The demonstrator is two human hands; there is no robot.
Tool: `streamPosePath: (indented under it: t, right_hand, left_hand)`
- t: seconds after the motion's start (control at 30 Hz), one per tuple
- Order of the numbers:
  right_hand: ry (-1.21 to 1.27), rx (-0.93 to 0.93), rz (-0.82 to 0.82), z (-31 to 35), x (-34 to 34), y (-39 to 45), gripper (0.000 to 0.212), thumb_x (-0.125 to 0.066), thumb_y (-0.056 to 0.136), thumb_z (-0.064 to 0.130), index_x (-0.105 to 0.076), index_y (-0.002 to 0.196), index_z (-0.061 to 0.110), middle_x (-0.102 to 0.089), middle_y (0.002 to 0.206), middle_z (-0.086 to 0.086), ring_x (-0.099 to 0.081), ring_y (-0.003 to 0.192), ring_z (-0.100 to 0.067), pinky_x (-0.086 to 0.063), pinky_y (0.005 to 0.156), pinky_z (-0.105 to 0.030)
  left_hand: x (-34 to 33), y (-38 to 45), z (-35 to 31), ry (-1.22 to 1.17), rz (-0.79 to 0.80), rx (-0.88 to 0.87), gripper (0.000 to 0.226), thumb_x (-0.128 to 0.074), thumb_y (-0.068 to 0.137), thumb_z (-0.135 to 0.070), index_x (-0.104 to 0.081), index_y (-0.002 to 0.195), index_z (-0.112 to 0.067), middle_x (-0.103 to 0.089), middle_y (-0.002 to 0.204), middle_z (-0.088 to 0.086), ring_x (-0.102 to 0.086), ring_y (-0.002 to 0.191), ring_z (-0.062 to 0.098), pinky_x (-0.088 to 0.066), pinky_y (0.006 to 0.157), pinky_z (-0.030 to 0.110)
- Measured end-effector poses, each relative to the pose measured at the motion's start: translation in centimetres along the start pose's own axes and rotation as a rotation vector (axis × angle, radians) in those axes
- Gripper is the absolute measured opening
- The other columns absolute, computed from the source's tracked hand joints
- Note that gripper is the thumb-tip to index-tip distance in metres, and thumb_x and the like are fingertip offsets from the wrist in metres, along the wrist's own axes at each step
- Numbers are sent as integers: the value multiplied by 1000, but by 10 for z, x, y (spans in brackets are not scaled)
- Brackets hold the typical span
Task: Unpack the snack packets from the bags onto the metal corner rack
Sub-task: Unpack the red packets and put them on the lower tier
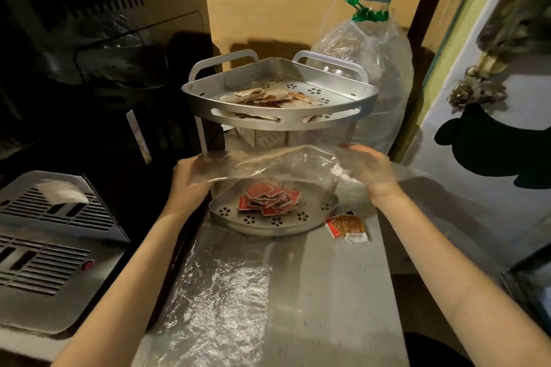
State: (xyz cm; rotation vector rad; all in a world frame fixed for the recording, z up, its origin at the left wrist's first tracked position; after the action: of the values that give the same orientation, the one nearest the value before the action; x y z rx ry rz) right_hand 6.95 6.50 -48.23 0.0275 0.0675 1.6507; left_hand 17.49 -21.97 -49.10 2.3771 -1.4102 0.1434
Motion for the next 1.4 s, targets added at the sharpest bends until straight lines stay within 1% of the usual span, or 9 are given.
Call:
streamPosePath:
  t: [0.13, 0.27, 0.47, 0.67, 0.9, 1.07, 1.23, 1.33, 1.4]
  right_hand:
    - [-184, 14, 41, 7, 9, -17, 24, -63, 84, 8, -66, 107, 6, -67, 92, 1, -62, 84, -9, -51, 74, -17]
    - [-225, 23, 52, 15, 19, -27, 12, -67, 81, 10, -70, 88, 19, -69, 92, 0, -64, 90, -15, -51, 84, -25]
    - [-217, 17, 129, 21, 35, -45, 12, -59, 88, 14, -65, 88, 25, -69, 83, -1, -66, 57, -7, -48, 56, -21]
    - [-119, -172, 140, 0, 40, -57, 22, -51, 93, 15, -63, 111, 12, -68, 66, 1, -56, 46, -10, -38, 36, -18]
    - [-44, -502, 249, -32, 41, -80, 31, -52, 91, 35, -63, 99, 8, -70, 82, -11, -67, 65, -19, -51, 70, -34]
    - [-304, -415, 223, -44, 38, -93, 12, -57, 88, 5, -65, 96, 6, -67, 84, -7, -61, 70, -14, -46, 66, -26]
    - [-398, -353, 171, -47, 23, -91, 17, -53, 88, 2, -64, 101, 0, -61, 72, -3, -56, 65, -12, -46, 65, -25]
    - [-459, -303, 235, -46, 3, -92, 14, -51, 88, 1, -61, 87, 11, -59, 68, -2, -52, 61, -11, -43, 59, -21]
    - [-481, -261, 271, -45, -11, -90, 19, -52, 88, 1, -58, 76, 14, -58, 67, -1, -50, 58, -11, -40, 56, -20]
  left_hand:
    - [3, -11, -11, -114, -35, 28, 18, -53, 86, 3, -63, 80, -11, -64, 67, -7, -60, 52, -9, -49, 54, 11]
    - [12, -11, -24, -103, 57, 30, 13, -58, 83, 3, -63, 73, -5, -65, 62, 4, -59, 51, -10, -54, 77, 22]
    - [15, -25, -36, -322, 228, 94, 28, -57, 82, -2, -73, 74, -23, -68, 55, -6, -59, 44, 2, -43, 39, 12]
    - [10, -47, -6, -420, 356, 313, 19, -54, 82, -1, -67, 91, -11, -73, 68, 0, -66, 54, 12, -54, 46, 21]
    - [0, -84, 37, -578, 293, 548, 35, -36, 90, 6, -67, 89, -9, -74, 81, 5, -71, 69, 14, -58, 58, 24]
    - [3, -110, 54, -910, 330, 613, 27, -57, 43, -16, -68, 63, -3, -70, 77, 12, -71, 75, 32, -57, 51, 36]
    - [4, -122, 51, -448, 645, 589, 46, -54, 77, -46, -60, 113, -18, -72, 97, 17, -70, 76, 29, -58, 57, 35]
    - [-2, -125, 45, -99, 879, 494, 68, -69, 59, -63, -58, 114, -25, -73, 101, 6, -70, 85, 22, -56, 68, 24]
    - [-7, -127, 41, 30, 943, 457, 54, -69, 67, -55, -59, 111, -25, -74, 99, 0, -70, 90, 16, -51, 72, 20]
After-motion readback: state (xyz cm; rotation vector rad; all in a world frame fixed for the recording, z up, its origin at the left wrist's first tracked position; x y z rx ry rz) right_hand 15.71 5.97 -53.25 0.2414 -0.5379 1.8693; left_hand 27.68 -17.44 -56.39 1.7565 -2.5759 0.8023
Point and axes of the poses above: each hand's wrist, its own y-axis towards the middle knuckle, its own x-axis out of the back of the hand, z = x × y, the point moved 2 cm from there along y, towards the middle knuckle
